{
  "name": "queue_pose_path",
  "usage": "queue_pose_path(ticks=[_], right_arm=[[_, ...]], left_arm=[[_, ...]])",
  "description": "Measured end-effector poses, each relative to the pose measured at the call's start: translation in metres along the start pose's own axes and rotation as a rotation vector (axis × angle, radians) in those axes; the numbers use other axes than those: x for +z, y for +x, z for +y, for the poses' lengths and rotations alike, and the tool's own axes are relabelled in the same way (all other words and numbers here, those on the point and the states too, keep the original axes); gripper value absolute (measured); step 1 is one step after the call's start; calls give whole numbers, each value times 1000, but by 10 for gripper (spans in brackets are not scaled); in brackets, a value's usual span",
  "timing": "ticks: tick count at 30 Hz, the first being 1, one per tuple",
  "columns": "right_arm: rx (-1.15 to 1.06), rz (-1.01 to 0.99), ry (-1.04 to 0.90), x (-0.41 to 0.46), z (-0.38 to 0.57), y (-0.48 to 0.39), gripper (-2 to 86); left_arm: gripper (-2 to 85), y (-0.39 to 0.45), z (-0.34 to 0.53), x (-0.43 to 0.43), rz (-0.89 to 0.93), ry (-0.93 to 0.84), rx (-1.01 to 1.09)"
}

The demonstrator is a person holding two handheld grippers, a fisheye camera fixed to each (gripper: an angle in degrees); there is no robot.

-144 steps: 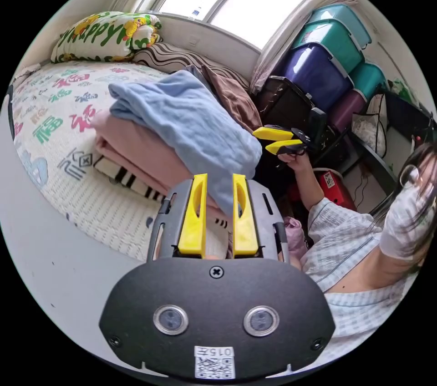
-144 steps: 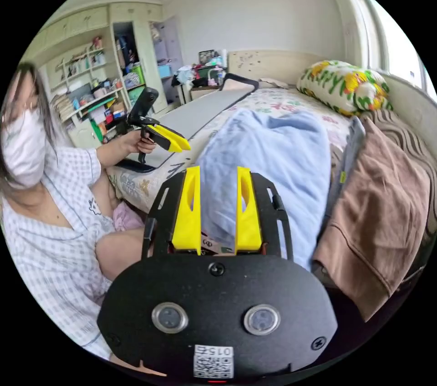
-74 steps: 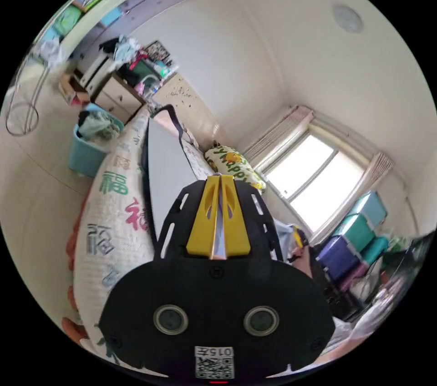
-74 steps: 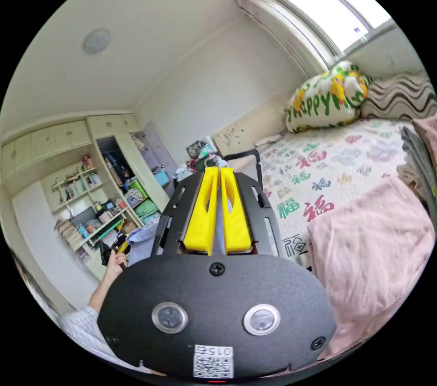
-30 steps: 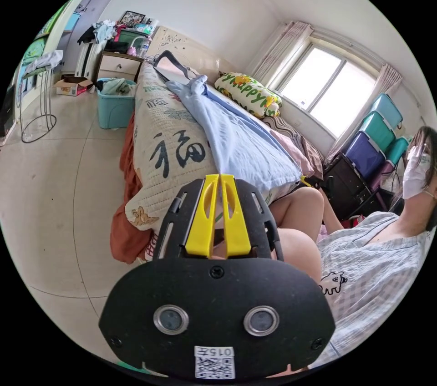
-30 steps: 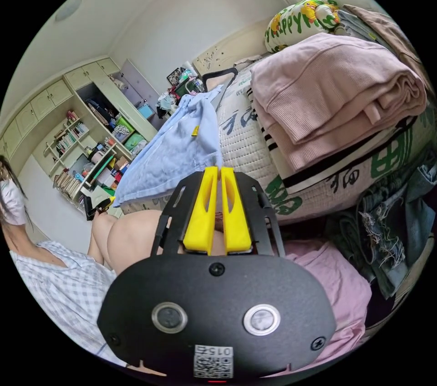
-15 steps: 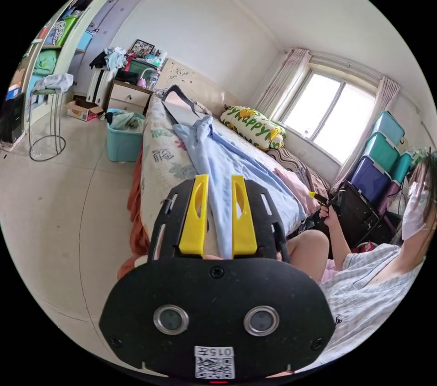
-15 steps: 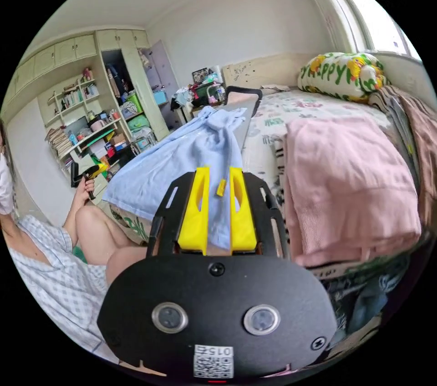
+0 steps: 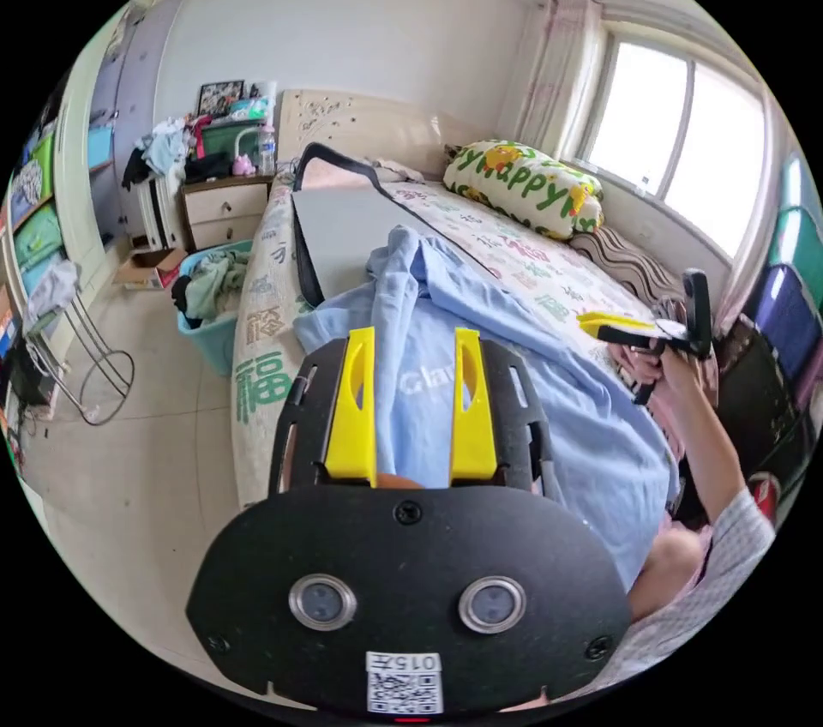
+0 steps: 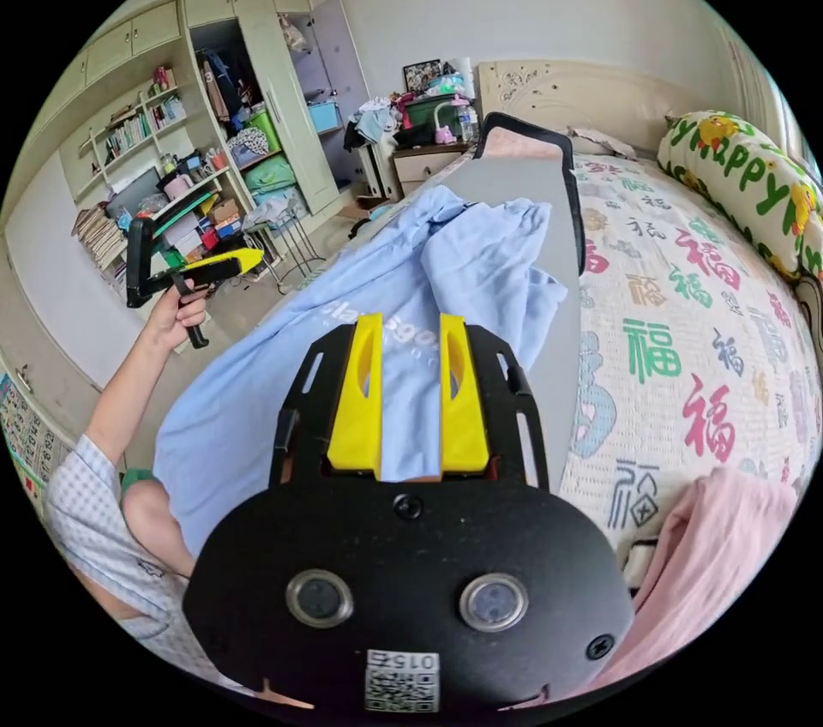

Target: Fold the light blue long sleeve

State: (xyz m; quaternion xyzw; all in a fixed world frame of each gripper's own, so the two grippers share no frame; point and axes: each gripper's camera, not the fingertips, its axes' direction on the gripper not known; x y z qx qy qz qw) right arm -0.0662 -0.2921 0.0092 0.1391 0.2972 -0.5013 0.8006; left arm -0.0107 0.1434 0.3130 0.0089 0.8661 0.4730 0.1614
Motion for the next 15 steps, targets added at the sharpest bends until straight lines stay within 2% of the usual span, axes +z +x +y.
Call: queue_pose_path(ticks=[1, 4, 6, 7, 9, 11, 15], right_arm=[[-8, 26, -16, 12, -10, 2, 104], [-4, 306, -83, 64, -53, 28, 108], [81, 430, -114, 88, -79, 72, 123], [117, 419, -114, 91, -84, 85, 130], [259, 270, -87, 105, -97, 133, 124], [312, 156, -91, 123, -104, 155, 124], [206, 152, -233, 173, -129, 155, 134]], left_arm=[[137, -4, -7, 12, 2, -1, -19], [139, -18, -39, 63, -30, -7, -55], [139, -32, -60, 95, -56, -21, -59], [139, -36, -65, 102, -54, -25, -61], [136, -51, -80, 131, -34, -35, -89], [130, -54, -89, 158, -6, -89, -83], [64, -31, -99, 204, 1, -162, 32]])
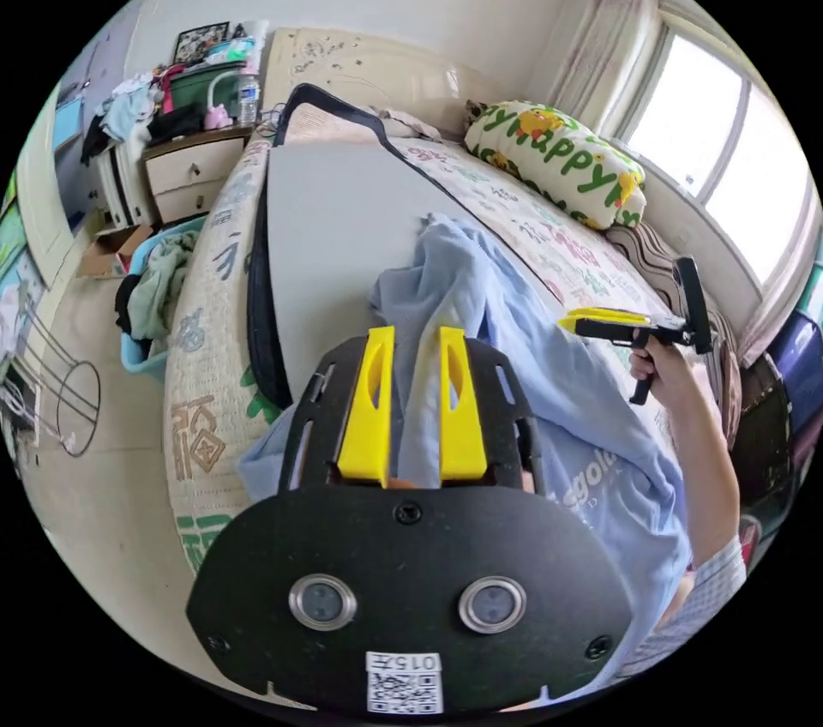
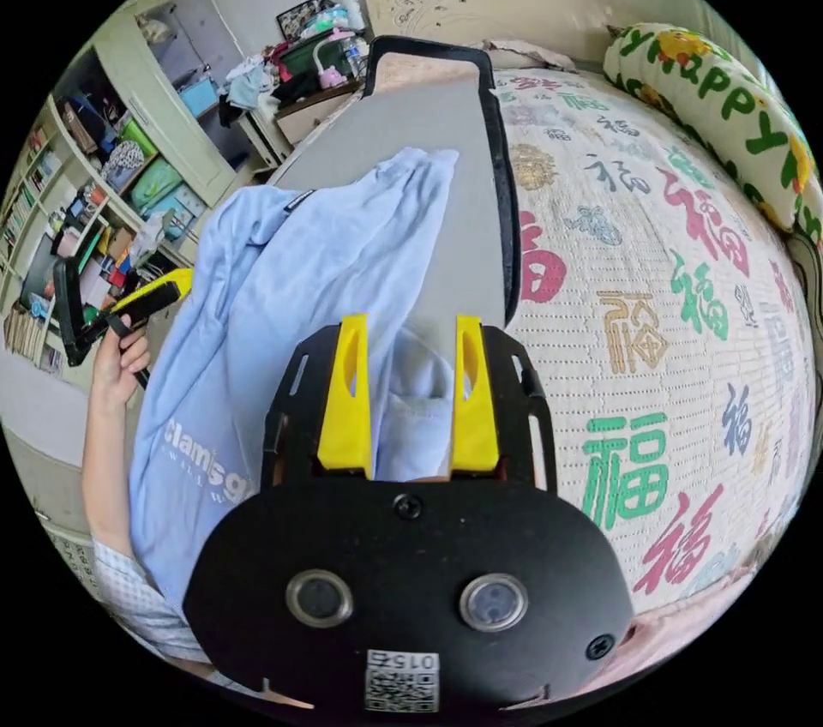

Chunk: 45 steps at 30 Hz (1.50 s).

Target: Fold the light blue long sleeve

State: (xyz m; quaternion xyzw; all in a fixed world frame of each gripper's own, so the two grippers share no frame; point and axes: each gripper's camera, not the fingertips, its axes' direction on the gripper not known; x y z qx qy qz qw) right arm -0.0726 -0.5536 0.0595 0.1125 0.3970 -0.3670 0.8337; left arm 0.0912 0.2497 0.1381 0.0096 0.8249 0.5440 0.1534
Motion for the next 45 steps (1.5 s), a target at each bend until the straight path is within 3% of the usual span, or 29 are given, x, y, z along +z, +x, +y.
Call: queue_pose_path(ticks=[4, 7, 10, 14, 17, 20, 21, 25, 28, 34, 36, 39, 45], right_arm=[[-70, -46, -57, 20, -13, -16, 63], [-125, 10, 25, 5, -8, -19, 33], [-40, 150, 157, -38, 7, 13, 27], [233, 396, 353, -117, 60, 106, 21], [379, 536, 239, -133, 103, 172, 25], [475, 344, 126, -132, 133, 218, 57], [509, 302, 177, -141, 142, 224, 72], [456, 272, 359, -177, 149, 208, 73], [298, 299, 424, -192, 133, 169, 70], [-75, 167, 231, -126, 76, 71, 85], [-187, 64, 62, -79, 57, 37, 88], [-218, 117, -124, -28, 39, 14, 76], [-240, 232, -55, -23, 20, 10, 18]], left_arm=[[15, 13, 2, 15, 15, -57, 30], [5, 2, 17, -14, -58, 54, -42], [0, -25, 39, -73, -217, 194, -111], [-3, -91, 101, -160, -492, 367, -276], [-3, -147, 154, -181, -611, 257, -360], [2, -180, 202, -173, -668, 78, -354], [6, -183, 219, -176, -688, 84, -355], [29, -175, 242, -196, -533, 170, -326], [48, -145, 230, -205, -433, 226, -226], [62, -81, 172, -147, -275, 148, -36], [48, -67, 155, -106, -229, 35, 6], [23, -58, 142, -65, -190, -71, 32], [0, -50, 120, -9, -330, -236, 73]])
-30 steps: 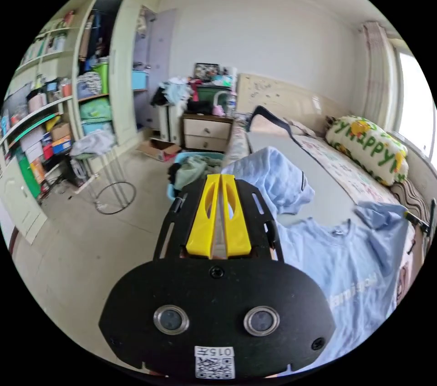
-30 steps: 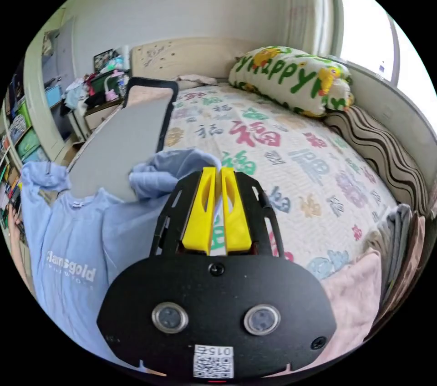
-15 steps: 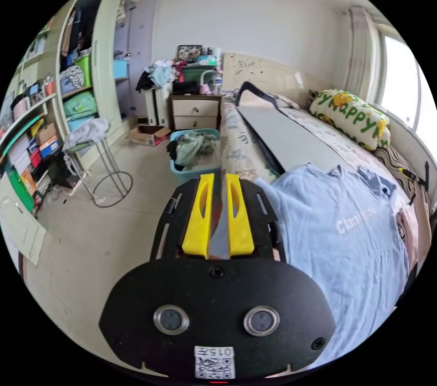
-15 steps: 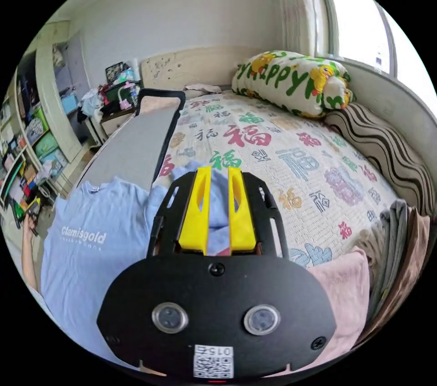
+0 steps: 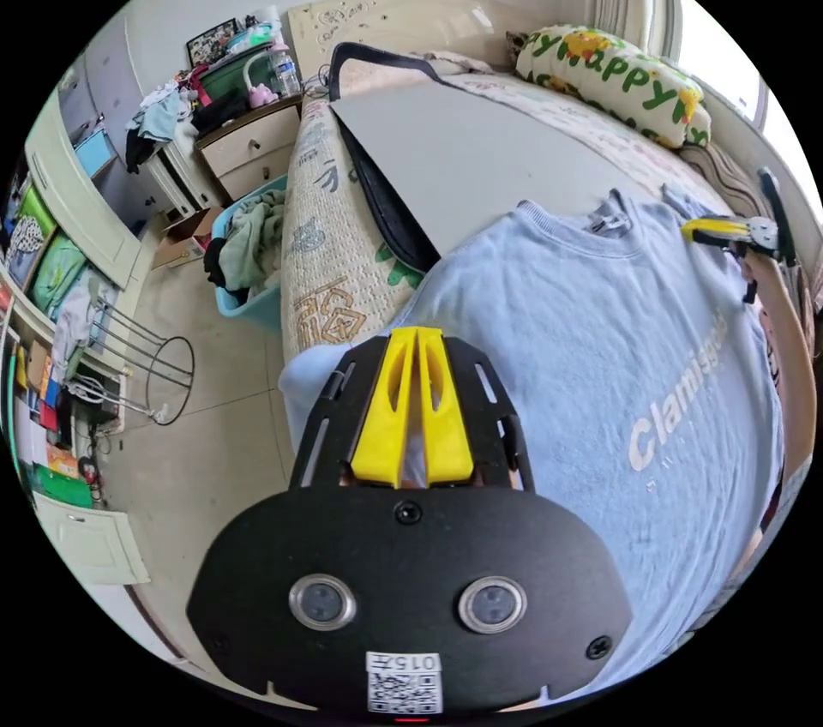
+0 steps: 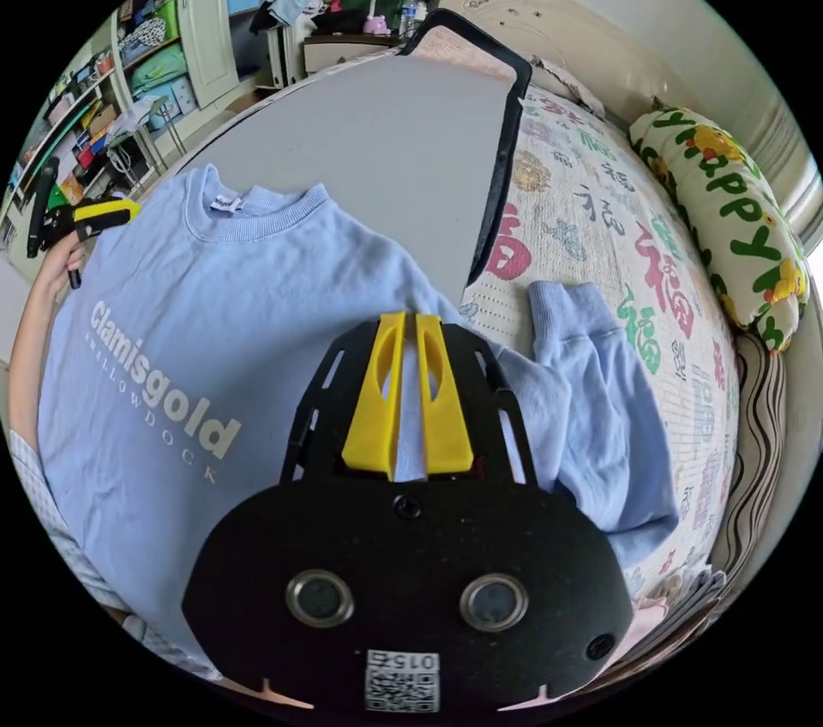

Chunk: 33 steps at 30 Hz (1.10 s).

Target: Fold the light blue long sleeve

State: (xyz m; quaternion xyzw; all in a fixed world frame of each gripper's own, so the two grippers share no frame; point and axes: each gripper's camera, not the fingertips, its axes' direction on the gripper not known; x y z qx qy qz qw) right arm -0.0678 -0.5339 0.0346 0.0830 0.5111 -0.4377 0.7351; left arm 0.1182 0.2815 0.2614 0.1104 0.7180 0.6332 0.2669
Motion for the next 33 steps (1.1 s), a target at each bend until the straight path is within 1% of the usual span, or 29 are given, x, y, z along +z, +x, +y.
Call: queue_pose_path(ticks=[1, 4, 7, 9, 11, 13, 16, 18, 19, 21, 22, 24, 25, 27, 28, 29, 31, 33], right_arm=[[10, -1, 4, 0, -2, 1, 13], [48, 24, 19, -2, -5, 6, 0], [94, -10, 24, -13, 7, 15, -1], [133, -17, 53, -41, 31, 30, 6], [147, 12, 118, -73, 58, 47, 14], [208, 30, 187, -109, 89, 74, 28], [356, 98, 229, -153, 141, 128, 55], [494, 109, 171, -164, 176, 172, 83], [522, 96, 157, -165, 184, 182, 90], [616, -4, 137, -163, 214, 217, 96], [638, -35, 138, -161, 220, 225, 96], [683, -176, 140, -154, 236, 253, 99], [681, -206, 134, -152, 238, 258, 102], [655, -330, 130, -143, 239, 274, 105], [650, -363, 130, -142, 239, 278, 104], [629, -408, 146, -142, 238, 282, 74], [571, -426, 212, -151, 238, 282, 50], [425, -496, 291, -167, 241, 277, 39]], left_arm=[[0, 3, -3, 4, -9, -11, 10], [-2, 19, -12, 9, -116, -21, 74], [-2, 34, -11, 7, -216, -9, 94], [-3, 36, 3, -13, -264, 48, 72], [-2, 37, 22, -37, -256, 119, 76], [-1, 37, 40, -63, -252, 193, 74], [2, 49, 58, -96, -169, 262, 107], [13, 78, 59, -116, -80, 312, 156], [17, 89, 57, -120, -47, 328, 177], [37, 146, 45, -133, 121, 359, 306], [42, 165, 40, -134, 165, 353, 360], [60, 241, 22, -136, 285, 353, 500], [62, 260, 16, -135, 315, 352, 531], [66, 332, -10, -123, 418, 338, 620], [67, 348, -18, -118, 432, 336, 627], [67, 378, -34, -107, 449, 331, 636], [71, 417, -59, -86, 447, 313, 619], [75, 454, -86, -59, 427, 290, 580]])
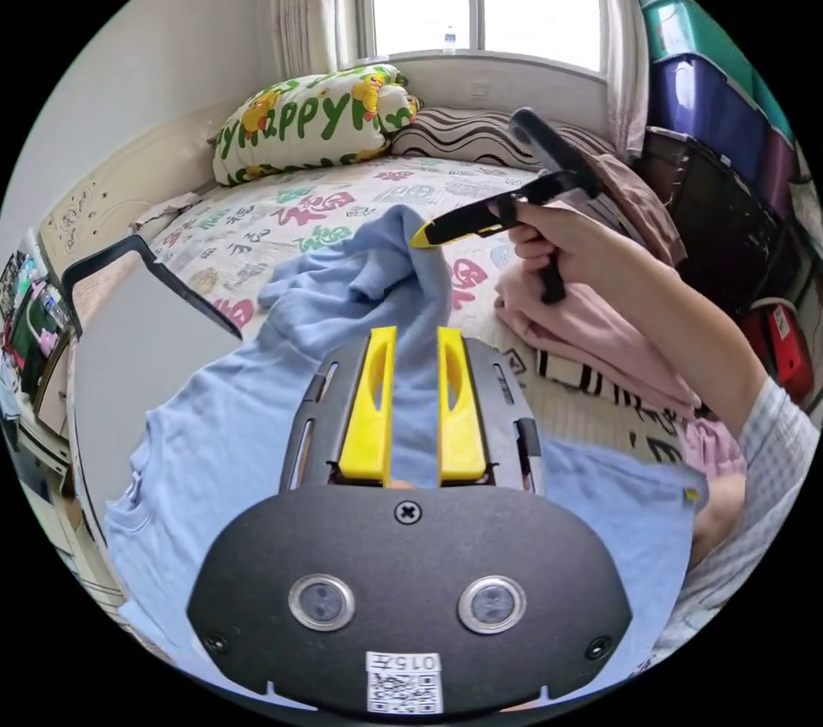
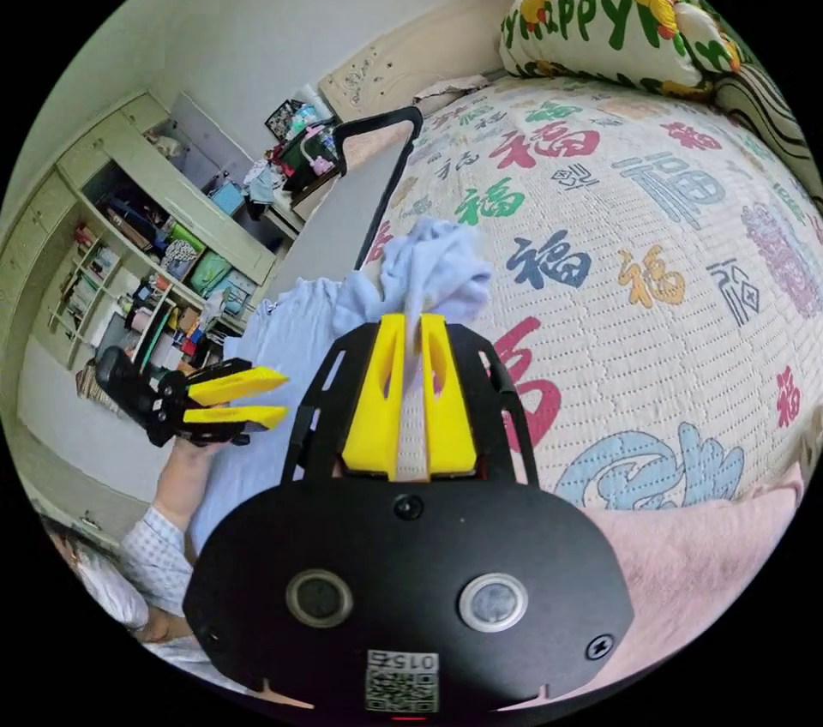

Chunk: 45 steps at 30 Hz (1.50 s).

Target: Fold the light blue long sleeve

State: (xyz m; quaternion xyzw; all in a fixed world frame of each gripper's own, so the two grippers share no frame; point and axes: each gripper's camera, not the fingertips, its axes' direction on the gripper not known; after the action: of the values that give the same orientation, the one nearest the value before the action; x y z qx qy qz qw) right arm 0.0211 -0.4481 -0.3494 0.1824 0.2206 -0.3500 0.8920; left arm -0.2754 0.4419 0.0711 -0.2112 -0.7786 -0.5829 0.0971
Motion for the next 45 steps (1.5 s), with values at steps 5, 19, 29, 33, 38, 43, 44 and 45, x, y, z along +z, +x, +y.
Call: queue_pose_path(ticks=[5, 19, 29, 33, 38, 43, 44, 45], right_arm=[[-16, -120, 135, -37, 20, 10, 23], [62, 184, 71, -48, -50, 3, 140], [-1, 363, -113, 8, -99, -10, 16], [12, 479, 114, -70, -80, -17, 7], [30, 558, -192, -81, -61, 17, 25], [123, 533, 38, -118, -55, 27, 49], [131, 535, 137, -129, -56, 25, 54], [115, 522, 190, -132, -59, 25, 61]], left_arm=[[66, 10, -30, 71, -26, -193, 26], [30, -17, -26, 97, 21, -271, 35], [30, -70, -13, 101, 165, -266, -65], [34, -100, -2, 97, 298, -228, -130], [38, -109, 7, 96, 351, -255, -129], [39, -108, 11, 90, 289, -271, -103], [40, -105, 11, 88, 265, -275, -88], [41, -103, 12, 85, 243, -277, -73]])
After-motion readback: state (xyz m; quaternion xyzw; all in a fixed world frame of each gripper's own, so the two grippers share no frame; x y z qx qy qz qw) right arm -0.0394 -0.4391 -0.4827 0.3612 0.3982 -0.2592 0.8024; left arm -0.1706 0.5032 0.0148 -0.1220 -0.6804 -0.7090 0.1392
